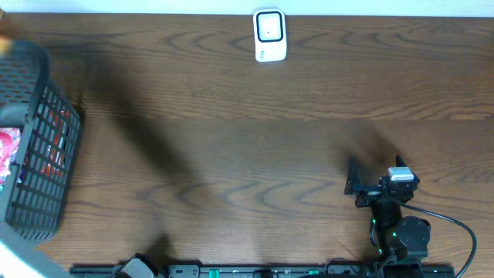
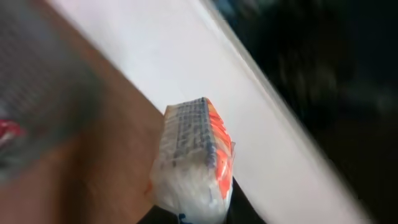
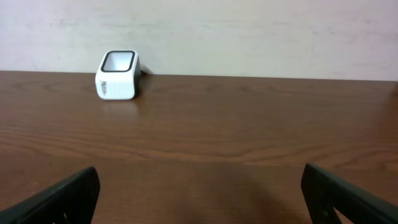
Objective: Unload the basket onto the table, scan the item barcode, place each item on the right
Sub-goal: 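Carry the orange packet to the scanner with the left gripper and release it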
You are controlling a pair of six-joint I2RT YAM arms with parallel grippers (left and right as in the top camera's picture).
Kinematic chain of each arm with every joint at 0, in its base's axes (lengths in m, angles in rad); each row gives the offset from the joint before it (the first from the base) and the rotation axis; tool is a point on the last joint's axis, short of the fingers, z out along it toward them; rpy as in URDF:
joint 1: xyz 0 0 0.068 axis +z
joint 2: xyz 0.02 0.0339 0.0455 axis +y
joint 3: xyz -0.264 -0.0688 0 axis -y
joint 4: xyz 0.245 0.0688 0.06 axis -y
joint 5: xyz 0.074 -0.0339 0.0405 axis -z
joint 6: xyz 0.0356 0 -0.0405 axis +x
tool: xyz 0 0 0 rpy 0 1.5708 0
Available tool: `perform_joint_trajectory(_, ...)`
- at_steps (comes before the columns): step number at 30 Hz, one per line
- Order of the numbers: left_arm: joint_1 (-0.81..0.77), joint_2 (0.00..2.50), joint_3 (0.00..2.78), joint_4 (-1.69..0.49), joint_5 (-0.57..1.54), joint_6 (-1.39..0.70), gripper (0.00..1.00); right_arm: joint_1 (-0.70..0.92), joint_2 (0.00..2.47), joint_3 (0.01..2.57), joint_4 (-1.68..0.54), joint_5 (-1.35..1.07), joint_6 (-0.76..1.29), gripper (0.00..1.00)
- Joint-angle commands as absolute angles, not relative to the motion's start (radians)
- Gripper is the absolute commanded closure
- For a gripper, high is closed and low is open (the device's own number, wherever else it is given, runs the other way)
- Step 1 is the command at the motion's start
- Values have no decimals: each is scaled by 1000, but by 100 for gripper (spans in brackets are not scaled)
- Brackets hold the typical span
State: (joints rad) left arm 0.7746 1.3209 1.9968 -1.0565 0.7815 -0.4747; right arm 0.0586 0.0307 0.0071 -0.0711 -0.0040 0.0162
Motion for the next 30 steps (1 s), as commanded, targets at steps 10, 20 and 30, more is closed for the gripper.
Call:
perform_joint_trajectory(10, 37, 1279, 1818, -1289, 685, 105, 93, 65, 27, 6, -75, -6, 29, 1)
perform_joint_trajectory(20, -244, 1521, 1621, -1135, 642, 105, 93, 65, 27, 6, -75, -6, 29, 1)
perform_joint_trajectory(30, -416, 1812, 1620, -1094, 241, 23, 92, 65, 27, 6, -75, -6, 29, 1)
